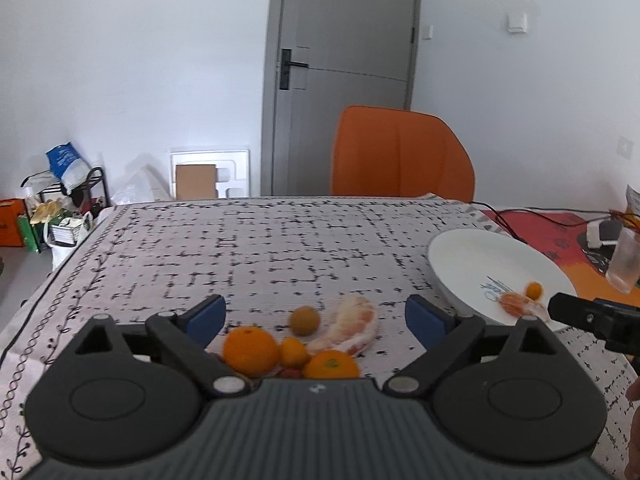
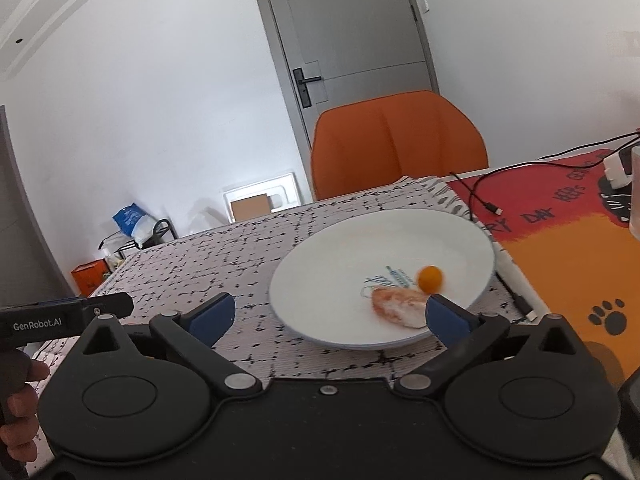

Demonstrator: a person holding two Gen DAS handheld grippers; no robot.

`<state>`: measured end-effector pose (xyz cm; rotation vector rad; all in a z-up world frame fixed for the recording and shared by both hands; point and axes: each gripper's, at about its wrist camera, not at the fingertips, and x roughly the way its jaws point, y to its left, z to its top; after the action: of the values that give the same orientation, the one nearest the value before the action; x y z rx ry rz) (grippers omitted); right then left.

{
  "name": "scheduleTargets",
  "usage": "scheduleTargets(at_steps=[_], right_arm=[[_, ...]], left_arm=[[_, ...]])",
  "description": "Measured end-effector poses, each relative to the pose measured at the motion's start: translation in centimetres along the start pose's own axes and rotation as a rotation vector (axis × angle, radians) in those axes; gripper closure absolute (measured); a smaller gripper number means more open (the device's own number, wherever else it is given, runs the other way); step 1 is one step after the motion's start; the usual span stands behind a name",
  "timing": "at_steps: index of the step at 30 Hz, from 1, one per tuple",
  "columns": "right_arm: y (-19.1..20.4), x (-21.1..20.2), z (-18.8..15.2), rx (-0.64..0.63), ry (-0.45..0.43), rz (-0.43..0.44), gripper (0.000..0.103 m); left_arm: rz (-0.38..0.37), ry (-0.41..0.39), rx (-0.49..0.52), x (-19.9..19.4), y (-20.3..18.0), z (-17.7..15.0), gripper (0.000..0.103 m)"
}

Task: Organize fruits
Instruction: 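Move the right gripper back to the pile and grasp a large orange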

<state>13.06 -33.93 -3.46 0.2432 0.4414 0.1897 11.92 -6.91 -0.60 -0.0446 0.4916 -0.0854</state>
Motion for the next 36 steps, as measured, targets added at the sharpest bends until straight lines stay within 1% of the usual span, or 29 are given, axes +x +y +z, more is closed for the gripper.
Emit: scheduleTargets(at_steps=[5,10,16,29,36], right_arm=[[1.2,0.1,0.3,-0.015,0.003,0.024,0.000],[2.4,0.4,0.6,-0.027,0.005,0.056,0.000],[4.1,1.1,0.5,-0.064,0.035,0.076,0.000],[7.7,2.7,-0.1,-0.135,0.084,0.130,0.000],[9.3,3.4,-0.4,-0.166,0.104,0.152,0.001]], left_arm=[[0.028,-0.009,-0.022,-1.0,1.7,0.3,0.008],[0.040,-0.023,-0.049,-2.0,3.3,0.6,0.008],[0.064,0.002,-0.073,-1.9,5.1,0.4,0.008],[0.061,0.014,-0.143,-1.8,8.8,-0.9,0.008],[0.036,0.033,-0.165,-1.3,9.8,-1.9,0.010]])
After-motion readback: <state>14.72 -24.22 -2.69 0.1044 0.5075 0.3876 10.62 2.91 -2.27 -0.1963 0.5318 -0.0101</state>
